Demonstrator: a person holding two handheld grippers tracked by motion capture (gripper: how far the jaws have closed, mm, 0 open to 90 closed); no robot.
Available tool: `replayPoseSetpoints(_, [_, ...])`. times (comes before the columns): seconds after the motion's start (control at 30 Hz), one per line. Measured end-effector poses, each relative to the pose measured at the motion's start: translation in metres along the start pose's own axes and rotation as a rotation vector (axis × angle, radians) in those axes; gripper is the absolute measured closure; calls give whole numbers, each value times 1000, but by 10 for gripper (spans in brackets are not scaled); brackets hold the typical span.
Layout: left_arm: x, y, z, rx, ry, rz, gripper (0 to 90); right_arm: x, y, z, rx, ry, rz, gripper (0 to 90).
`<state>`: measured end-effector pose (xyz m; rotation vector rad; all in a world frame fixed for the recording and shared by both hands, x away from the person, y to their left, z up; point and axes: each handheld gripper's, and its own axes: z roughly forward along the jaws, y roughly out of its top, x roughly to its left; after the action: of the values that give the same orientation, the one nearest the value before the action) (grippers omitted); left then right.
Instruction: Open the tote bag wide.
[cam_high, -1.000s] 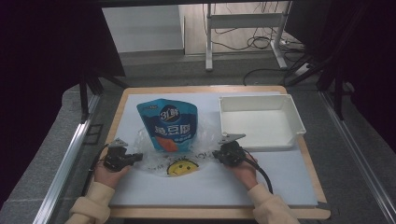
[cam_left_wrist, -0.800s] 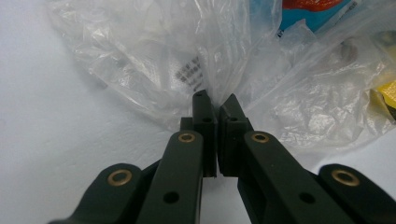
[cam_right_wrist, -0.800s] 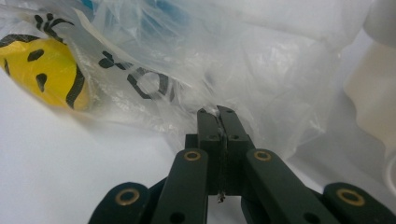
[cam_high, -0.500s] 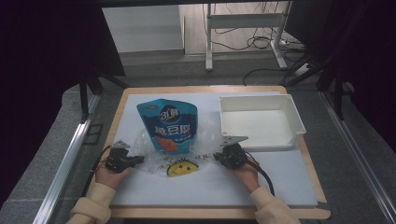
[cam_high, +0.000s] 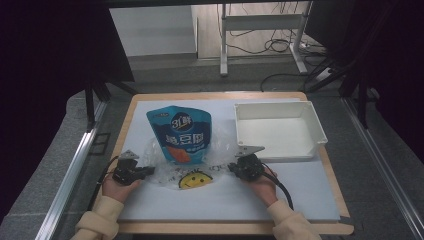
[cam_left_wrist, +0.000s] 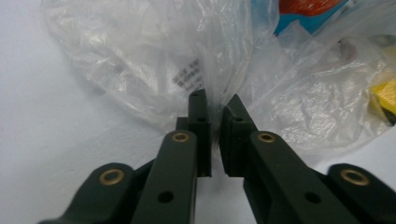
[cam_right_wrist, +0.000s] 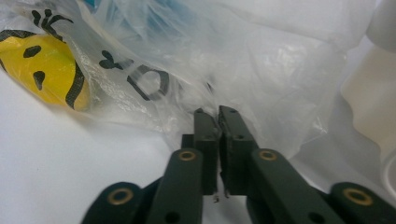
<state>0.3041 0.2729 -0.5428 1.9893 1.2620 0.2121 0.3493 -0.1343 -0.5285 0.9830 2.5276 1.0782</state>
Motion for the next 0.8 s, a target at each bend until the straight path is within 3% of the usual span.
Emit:
replayPoseSetpoints(0.07, [-1,0,-2,-14,-9,2,791,0,1,-3,-5,12,2,767])
replayPoseSetpoints(0.27, [-10,-3,-31,-137,0,39,520,6,7,-25,-74,41,-4,581])
replayPoseSetpoints(0.37, [-10,-6,-48,-192,0,31,441,10,11,-39,-119,48,-8,530])
replayPoseSetpoints(0.53, [-8,-2,-69,-265,-12,-3,365,14,25,-68,-221,44,-11,461])
replayPoseSetpoints(0.8, [-4,25,-92,-335,33,-3,323,17,57,-84,-293,37,-35,342])
